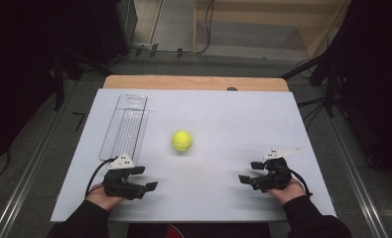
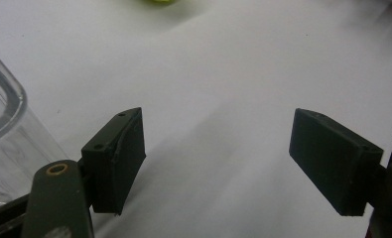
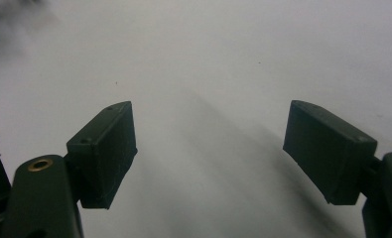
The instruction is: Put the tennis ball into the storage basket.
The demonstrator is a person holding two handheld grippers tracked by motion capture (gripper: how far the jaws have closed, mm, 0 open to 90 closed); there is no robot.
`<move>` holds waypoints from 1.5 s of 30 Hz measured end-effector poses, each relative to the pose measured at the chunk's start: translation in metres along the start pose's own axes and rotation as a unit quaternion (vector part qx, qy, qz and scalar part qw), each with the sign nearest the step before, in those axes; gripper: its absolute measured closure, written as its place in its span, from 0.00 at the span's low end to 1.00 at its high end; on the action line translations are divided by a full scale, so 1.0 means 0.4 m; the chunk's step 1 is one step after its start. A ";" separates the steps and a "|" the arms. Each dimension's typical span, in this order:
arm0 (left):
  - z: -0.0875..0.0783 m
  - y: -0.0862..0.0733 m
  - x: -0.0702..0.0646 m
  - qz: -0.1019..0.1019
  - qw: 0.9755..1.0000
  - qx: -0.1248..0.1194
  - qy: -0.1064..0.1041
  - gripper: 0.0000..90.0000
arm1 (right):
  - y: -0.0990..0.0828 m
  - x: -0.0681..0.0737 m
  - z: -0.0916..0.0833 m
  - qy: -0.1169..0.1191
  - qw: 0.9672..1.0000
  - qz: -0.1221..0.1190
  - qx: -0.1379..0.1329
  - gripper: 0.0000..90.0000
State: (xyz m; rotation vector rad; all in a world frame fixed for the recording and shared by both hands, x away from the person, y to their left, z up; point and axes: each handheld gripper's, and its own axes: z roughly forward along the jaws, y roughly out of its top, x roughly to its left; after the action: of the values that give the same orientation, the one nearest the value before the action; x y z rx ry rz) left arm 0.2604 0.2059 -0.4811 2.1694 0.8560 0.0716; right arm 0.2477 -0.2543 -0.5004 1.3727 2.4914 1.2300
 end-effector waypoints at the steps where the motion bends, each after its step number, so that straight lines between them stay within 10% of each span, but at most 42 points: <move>1: 0.000 0.000 0.000 0.000 1.000 0.000 0.000 0.25 | 0.000 0.000 0.000 0.000 1.000 0.000 0.000 0.21; 45: 0.002 0.016 -0.008 0.000 1.000 0.002 -0.019 0.25 | -0.005 -0.001 -0.007 0.003 1.000 0.003 -0.005 0.21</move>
State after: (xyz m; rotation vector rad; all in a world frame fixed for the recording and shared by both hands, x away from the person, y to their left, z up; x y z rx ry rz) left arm 0.2617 0.2005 -0.4765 2.1664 0.8361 0.0285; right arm 0.2454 -0.2569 -0.4997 1.3777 2.4837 1.2460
